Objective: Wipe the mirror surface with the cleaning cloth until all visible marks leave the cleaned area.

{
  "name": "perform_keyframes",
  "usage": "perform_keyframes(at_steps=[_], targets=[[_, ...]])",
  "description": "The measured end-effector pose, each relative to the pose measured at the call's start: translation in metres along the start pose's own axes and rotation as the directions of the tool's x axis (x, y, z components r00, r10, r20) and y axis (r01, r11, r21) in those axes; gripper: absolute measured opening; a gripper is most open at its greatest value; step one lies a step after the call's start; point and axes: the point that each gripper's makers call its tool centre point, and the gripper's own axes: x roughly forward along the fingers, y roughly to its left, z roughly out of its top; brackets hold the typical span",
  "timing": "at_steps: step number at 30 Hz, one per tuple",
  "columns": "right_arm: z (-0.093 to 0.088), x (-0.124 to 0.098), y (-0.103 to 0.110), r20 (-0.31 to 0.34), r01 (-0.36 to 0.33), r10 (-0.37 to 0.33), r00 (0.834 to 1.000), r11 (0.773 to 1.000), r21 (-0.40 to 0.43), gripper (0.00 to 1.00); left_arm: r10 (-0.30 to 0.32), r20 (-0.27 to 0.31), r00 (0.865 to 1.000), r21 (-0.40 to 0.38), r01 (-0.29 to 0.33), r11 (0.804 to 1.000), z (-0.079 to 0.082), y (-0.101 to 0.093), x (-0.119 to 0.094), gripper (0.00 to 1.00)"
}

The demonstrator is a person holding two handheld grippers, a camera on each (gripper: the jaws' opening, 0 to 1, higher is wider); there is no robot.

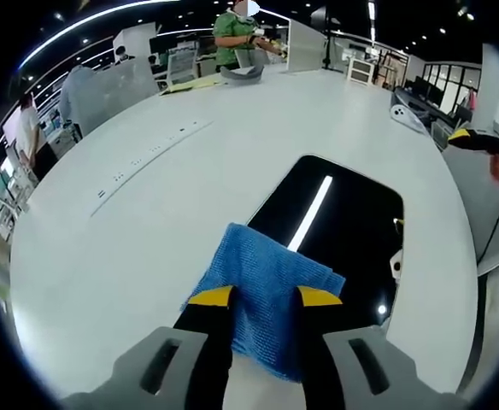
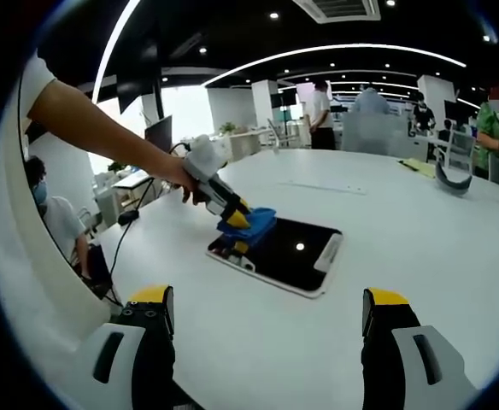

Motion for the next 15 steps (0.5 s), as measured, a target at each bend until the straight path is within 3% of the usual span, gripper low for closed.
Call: perform_keyframes(at_steps=[15], targets=[[-0.0015, -0.0055, 0.0038, 0.008, 0.005, -0.005, 1.0, 1.0, 0.0, 0.91, 0.003, 0.001, 1.0, -0.004, -0.003, 1.0, -0.0041, -0.0069, -0.0036, 0.26]])
